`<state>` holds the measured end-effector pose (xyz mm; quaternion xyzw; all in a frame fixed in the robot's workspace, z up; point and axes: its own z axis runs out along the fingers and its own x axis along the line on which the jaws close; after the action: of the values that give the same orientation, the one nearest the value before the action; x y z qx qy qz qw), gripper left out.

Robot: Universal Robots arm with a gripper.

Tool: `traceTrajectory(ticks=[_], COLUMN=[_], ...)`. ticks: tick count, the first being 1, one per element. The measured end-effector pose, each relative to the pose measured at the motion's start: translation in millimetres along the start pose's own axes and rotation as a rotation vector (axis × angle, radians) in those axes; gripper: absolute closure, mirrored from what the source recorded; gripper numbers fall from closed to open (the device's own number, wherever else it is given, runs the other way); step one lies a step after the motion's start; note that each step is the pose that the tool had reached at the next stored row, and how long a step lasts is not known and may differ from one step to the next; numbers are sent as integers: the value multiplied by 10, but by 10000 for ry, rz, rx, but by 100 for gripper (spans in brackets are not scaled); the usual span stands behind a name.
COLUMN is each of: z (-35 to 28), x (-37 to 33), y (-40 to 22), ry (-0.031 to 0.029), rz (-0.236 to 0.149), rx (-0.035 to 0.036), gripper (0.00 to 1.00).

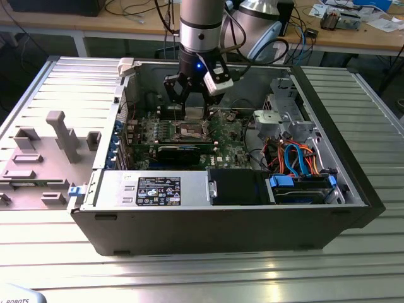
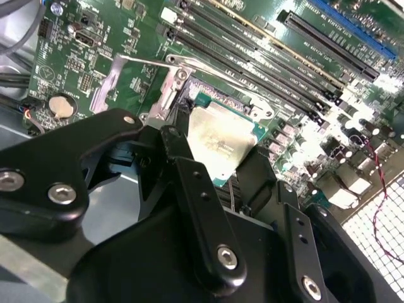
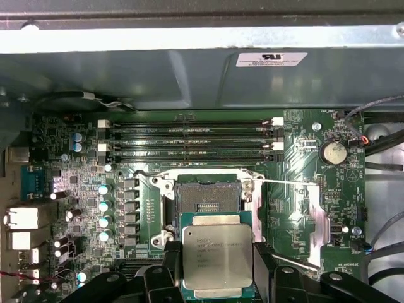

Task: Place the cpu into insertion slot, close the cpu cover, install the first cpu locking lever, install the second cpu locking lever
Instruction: 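Place the cpu into insertion slot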

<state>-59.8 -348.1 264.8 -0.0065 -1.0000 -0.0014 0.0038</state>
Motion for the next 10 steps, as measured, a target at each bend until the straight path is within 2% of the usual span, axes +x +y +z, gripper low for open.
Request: traceTrajectory(ticks=[10], z=[0], x=[1], y=[3], ry=[-1], rz=[29], rx=[-1], gripper=[45])
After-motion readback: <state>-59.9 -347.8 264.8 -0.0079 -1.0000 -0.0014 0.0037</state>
